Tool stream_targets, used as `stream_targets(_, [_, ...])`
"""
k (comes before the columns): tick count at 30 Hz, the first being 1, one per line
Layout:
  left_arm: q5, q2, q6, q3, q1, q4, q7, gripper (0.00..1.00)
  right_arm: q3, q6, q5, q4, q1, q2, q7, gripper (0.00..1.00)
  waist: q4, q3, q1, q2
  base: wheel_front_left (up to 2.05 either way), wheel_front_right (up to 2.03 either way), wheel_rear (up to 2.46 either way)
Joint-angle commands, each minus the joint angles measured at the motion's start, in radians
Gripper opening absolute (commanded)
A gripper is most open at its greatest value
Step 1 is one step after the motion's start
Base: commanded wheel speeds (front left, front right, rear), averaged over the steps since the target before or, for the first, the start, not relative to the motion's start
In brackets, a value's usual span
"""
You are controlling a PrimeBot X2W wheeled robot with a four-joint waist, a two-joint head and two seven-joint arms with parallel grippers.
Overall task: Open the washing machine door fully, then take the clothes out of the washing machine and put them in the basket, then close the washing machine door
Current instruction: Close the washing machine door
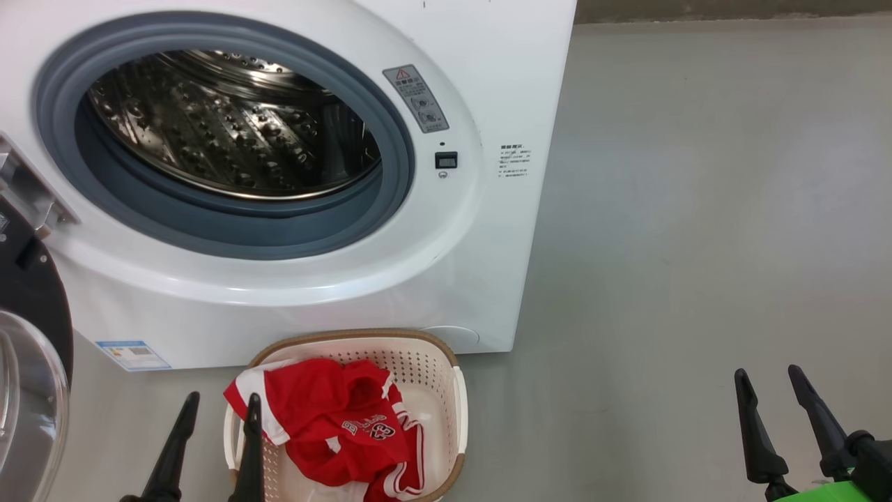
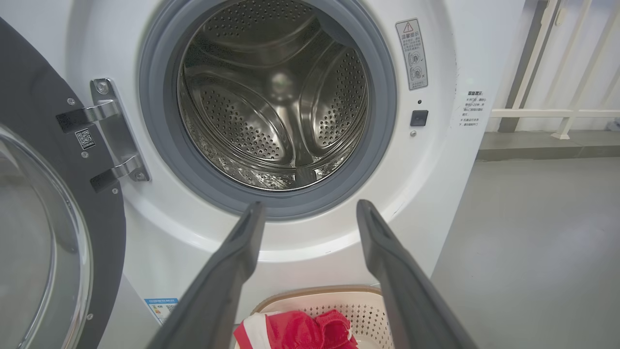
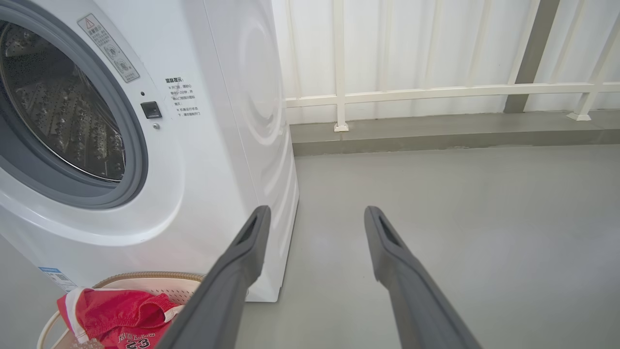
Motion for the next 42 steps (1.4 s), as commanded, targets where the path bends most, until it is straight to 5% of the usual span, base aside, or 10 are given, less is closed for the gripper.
stream_targets(1, [-0.009,0.011,0.010,0.037,-0.009,-0.030,-0.005,1.00,0.017,0.006,0.000,-0.027,-0.009,-0.021,-0.006,1.00,-0.001,0.000,0.0000,0.0000,0.00,0.00,0.00])
stream_targets(21, [-0.004,0.011,0.027,0.028,-0.007,-0.023,-0.005,1.00,0.019,0.006,-0.004,-0.026,-0.008,-0.011,-0.006,1.00,-0.004,-0.006,0.0000,0.0000,-0.10,0.10,0.00])
stream_targets(42, [-0.006,0.011,0.035,0.025,-0.007,-0.032,-0.005,1.00,0.017,0.006,-0.004,-0.027,-0.006,-0.006,-0.006,1.00,0.001,0.000,0.0000,0.0000,-1.34,1.34,0.00])
